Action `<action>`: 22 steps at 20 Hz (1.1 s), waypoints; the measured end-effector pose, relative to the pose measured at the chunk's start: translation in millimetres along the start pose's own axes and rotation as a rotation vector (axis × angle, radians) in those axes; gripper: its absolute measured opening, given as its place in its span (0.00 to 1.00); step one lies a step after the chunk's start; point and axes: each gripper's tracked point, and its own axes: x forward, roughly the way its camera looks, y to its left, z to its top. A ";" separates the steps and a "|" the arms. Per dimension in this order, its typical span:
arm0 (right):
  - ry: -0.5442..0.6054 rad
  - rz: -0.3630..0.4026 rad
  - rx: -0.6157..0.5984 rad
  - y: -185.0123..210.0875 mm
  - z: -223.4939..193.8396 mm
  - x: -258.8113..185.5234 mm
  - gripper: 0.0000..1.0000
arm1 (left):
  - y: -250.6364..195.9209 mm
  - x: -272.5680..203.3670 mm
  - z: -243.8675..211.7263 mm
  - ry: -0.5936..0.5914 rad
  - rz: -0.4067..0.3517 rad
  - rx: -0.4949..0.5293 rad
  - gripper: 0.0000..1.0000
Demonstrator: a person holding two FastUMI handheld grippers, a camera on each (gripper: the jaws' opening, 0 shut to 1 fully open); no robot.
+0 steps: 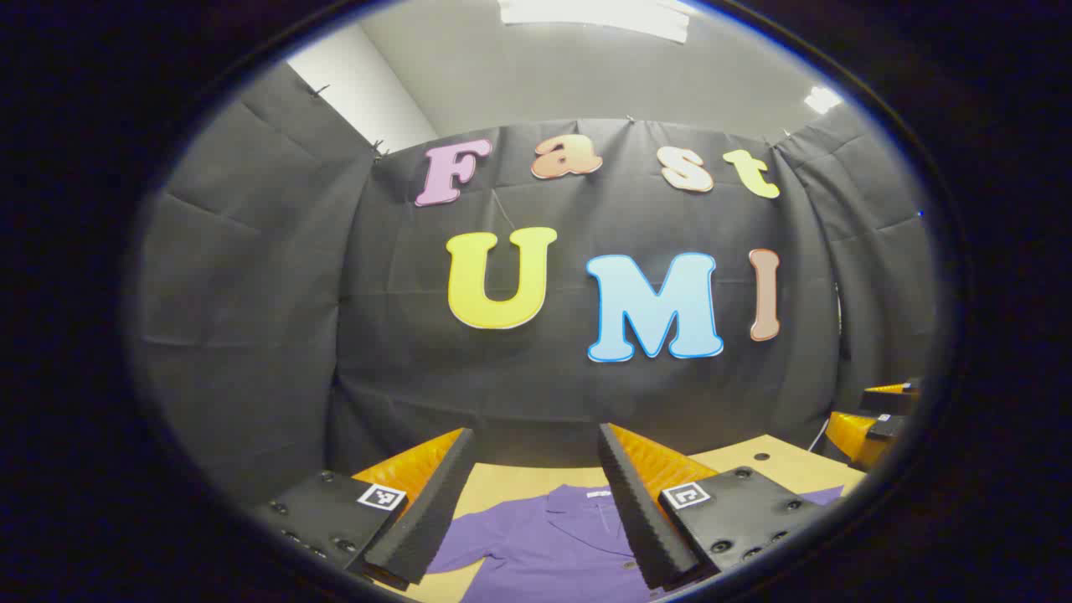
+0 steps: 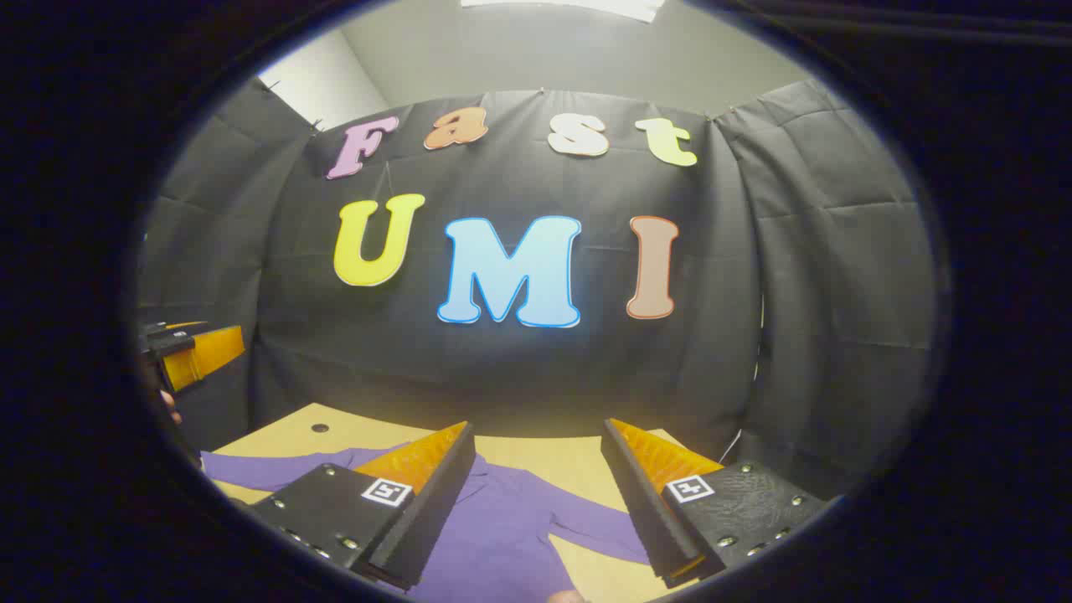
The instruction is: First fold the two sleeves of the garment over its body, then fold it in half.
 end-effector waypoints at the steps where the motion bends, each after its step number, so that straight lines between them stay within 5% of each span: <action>1: -0.002 -0.018 -0.022 2.5 -0.7 0.6 0.95 | -1.0 3.3 -1.8 -0.010 -0.018 -0.001 0.93; 14: 0.059 -0.024 -0.056 7.4 -16.5 12.1 0.95 | 29.3 6.0 -9.4 -0.001 0.030 0.050 0.93; 22: 0.198 -0.121 -0.033 -47.0 -73.8 14.6 0.95 | 16.5 12.6 -20.1 0.004 0.027 0.016 0.93</action>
